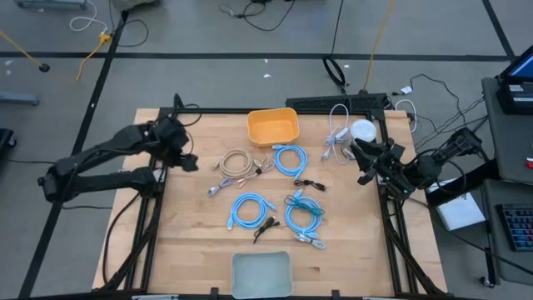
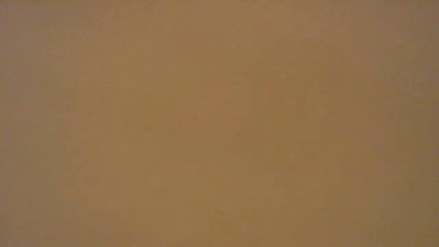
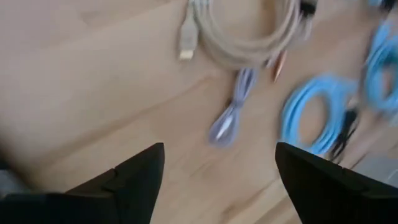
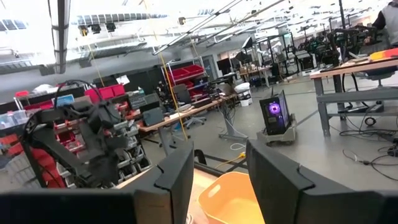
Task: Pick & Place USB Port
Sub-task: Put the brown HDMI cable into the yellow bin
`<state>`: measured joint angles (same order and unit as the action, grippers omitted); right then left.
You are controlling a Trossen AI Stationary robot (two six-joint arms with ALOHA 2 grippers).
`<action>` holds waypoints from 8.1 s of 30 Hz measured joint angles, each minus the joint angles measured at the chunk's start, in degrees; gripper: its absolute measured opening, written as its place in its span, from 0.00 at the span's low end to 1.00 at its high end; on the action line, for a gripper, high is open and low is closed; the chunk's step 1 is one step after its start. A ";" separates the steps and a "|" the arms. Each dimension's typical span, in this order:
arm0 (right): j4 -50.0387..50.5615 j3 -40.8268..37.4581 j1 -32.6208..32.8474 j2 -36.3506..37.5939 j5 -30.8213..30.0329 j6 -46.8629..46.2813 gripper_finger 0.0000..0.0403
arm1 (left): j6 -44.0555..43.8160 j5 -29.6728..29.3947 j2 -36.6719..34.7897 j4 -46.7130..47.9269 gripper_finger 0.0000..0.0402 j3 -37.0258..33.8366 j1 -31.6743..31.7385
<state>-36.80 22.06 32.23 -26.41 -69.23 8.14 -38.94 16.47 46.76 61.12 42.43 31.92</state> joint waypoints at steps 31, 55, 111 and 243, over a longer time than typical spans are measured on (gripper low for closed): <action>0.22 0.00 0.01 -0.02 0.24 0.02 0.35 | -15.75 1.50 23.91 -49.58 0.64 -15.01 -6.20; 0.24 0.00 0.01 -0.02 0.26 0.02 0.35 | -20.79 -4.15 25.37 -47.58 0.64 -14.98 -7.25; 1.54 0.00 -0.01 -10.43 0.46 -12.23 0.35 | 13.02 -6.16 28.79 -51.11 0.01 11.32 5.13; 1.92 0.02 -0.02 -12.90 0.52 -16.46 0.35 | 31.48 -29.98 71.19 -27.59 0.01 55.20 0.65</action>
<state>-34.87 22.09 32.21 -39.31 -68.71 -8.32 -7.46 -13.51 117.95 33.53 97.62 32.57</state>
